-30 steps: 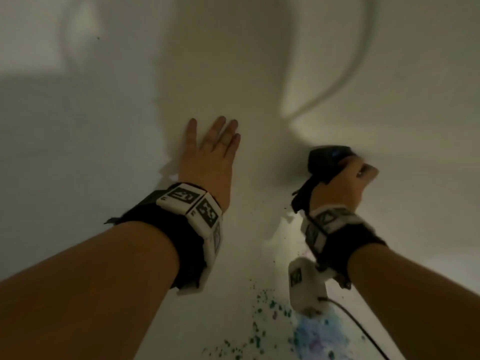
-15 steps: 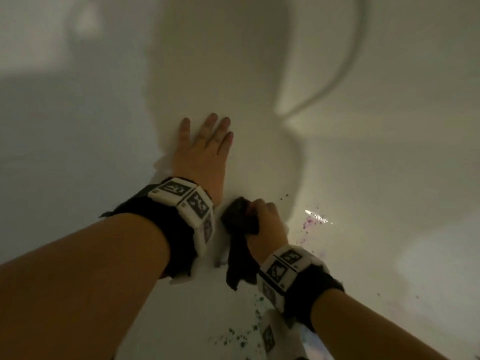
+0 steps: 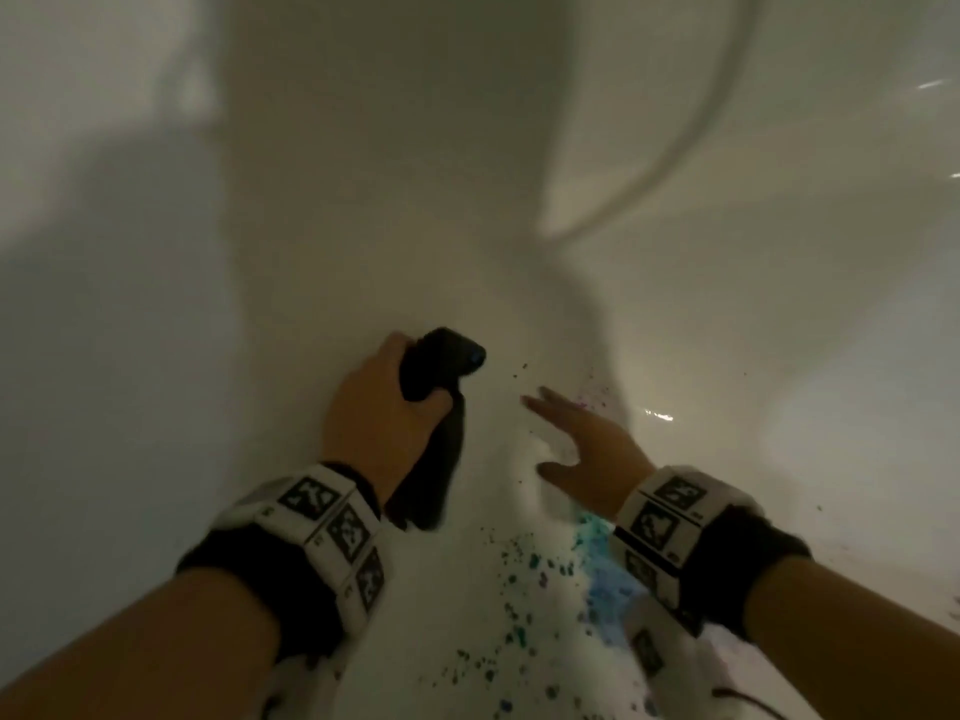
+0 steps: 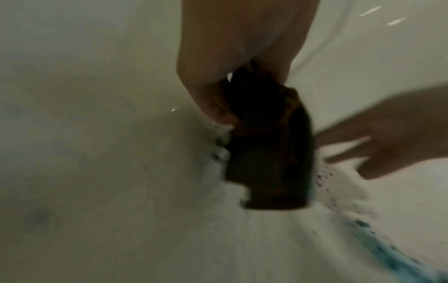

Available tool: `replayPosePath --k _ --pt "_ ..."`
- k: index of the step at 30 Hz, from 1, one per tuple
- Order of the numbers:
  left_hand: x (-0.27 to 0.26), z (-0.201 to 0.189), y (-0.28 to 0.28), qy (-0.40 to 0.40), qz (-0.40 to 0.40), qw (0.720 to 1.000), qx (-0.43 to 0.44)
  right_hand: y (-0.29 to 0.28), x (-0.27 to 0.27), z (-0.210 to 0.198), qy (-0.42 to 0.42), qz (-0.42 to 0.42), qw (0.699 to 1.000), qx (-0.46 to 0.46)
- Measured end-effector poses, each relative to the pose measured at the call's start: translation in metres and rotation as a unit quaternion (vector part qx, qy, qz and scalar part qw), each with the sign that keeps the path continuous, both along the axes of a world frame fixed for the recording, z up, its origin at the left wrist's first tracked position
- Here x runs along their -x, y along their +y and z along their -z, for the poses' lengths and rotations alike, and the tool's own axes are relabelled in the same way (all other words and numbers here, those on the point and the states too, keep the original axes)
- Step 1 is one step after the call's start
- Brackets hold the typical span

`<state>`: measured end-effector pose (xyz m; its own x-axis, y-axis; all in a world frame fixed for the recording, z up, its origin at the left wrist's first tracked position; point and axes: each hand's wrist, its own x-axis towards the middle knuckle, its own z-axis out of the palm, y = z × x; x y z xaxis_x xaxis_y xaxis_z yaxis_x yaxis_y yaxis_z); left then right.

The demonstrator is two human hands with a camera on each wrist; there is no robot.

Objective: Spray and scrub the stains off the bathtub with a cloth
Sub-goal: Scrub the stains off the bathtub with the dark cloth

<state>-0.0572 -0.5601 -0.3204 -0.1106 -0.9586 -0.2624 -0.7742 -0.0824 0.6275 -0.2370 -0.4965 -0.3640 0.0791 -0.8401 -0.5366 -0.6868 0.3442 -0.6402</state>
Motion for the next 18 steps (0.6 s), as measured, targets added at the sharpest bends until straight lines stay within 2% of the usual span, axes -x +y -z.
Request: replayPosePath --k 2,4,6,8,13,15,17,18 --pt "0.002 -0.01 -0.021 -0.078 0.047 0.989 0.119 0.01 0.036 0.024 0.171 -0.069 0.979 -0.09" --pt "0.007 -0.022 -0.043 -0.143 0.064 0.963 0.22 0.025 0.062 0.042 0.273 -0.121 0.939 -0.169" --pt "0.017 -0.031 -0.058 -0.198 0.093 0.932 0.289 0.039 0.071 0.055 0.309 -0.147 0.92 -0.192" --pt "0.026 -0.033 -0.069 -0.242 0.17 0.895 0.334 0.045 0.071 0.062 0.319 -0.153 0.917 -0.186" --pt "0.03 -0.014 -0.078 -0.351 0.349 0.801 0.338 0.045 0.075 0.066 0.326 -0.169 0.912 -0.181" --pt "0.029 0.001 -0.066 -0.375 0.388 0.78 0.318 0.044 0.076 0.067 0.327 -0.171 0.912 -0.179" --pt "0.026 0.015 -0.053 -0.374 0.421 0.772 0.295 0.044 0.077 0.067 0.33 -0.178 0.909 -0.181" --pt "0.023 0.021 -0.046 -0.401 0.435 0.76 0.269 0.045 0.077 0.067 0.33 -0.18 0.908 -0.183"
